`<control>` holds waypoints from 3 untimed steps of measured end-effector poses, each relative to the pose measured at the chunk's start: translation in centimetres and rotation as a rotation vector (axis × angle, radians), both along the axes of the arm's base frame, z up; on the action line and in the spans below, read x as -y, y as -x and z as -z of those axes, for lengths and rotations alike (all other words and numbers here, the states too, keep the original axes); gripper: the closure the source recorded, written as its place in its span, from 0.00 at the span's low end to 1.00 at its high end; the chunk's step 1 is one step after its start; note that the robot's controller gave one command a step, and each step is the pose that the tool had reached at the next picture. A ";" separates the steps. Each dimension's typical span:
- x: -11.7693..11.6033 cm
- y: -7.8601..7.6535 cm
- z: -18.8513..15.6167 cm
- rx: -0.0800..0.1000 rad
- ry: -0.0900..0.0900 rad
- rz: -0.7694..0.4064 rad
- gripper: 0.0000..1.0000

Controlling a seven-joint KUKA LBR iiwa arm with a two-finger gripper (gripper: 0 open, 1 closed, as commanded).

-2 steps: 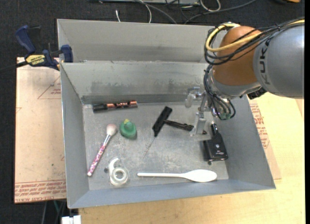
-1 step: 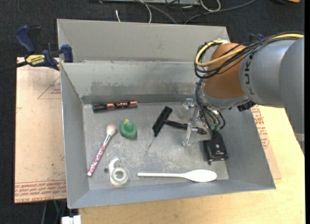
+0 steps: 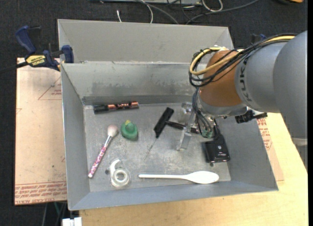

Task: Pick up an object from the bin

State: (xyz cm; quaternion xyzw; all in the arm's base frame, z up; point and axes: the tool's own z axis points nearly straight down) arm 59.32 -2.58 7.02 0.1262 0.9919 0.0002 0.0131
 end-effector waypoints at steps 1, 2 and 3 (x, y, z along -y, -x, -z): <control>2.1 -1.9 -0.1 -0.015 -0.002 -0.157 1.00; 2.1 -1.9 -0.1 -0.015 -0.002 -0.158 1.00; 2.1 -1.6 -3.3 -0.027 -0.005 -0.158 1.00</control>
Offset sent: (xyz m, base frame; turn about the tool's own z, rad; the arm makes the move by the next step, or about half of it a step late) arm 0.0000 0.0000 0.0000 0.0000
